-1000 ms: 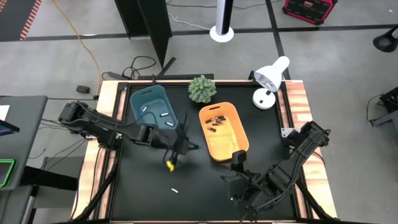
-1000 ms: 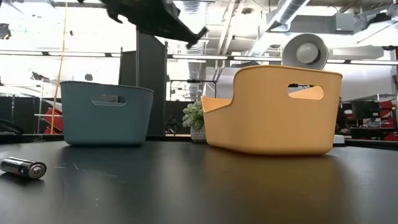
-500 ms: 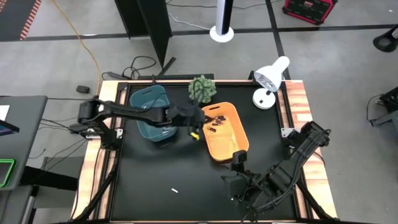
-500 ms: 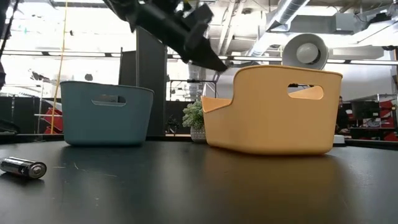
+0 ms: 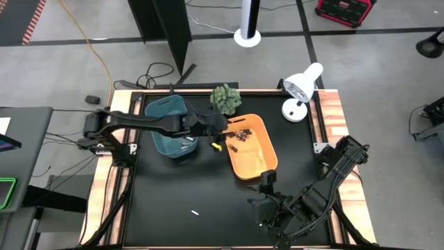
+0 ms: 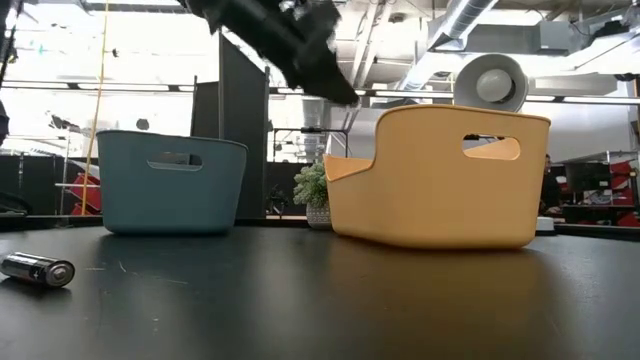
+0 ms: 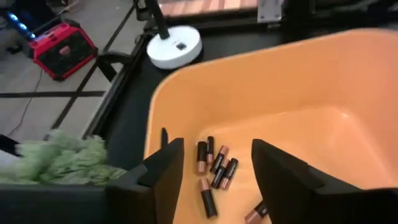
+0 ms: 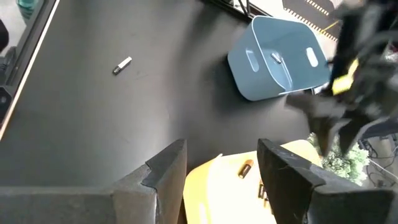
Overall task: Sort batteries
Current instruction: Put the silver battery into the blue bin
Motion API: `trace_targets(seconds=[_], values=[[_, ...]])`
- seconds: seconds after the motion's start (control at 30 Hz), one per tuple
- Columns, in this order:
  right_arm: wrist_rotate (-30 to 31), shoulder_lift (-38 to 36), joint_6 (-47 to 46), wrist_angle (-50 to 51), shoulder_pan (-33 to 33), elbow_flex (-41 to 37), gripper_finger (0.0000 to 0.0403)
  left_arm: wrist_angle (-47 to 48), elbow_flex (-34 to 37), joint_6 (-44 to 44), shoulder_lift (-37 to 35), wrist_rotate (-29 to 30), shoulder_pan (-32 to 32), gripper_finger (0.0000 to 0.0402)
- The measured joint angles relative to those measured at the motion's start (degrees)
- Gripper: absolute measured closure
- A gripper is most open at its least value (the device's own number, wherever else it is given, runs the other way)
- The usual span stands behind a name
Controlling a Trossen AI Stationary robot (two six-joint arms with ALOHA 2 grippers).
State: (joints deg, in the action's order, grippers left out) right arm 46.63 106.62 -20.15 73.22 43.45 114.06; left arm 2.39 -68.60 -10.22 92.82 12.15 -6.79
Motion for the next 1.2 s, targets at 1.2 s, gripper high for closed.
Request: trace_targets(seconds=[1.2], values=[[-27.59,16.07,14.52,-54.08,-17.23,-10.33,0.0192,-3.37,34.4,13.57,-49.65,27.07,45.45,0.0231]])
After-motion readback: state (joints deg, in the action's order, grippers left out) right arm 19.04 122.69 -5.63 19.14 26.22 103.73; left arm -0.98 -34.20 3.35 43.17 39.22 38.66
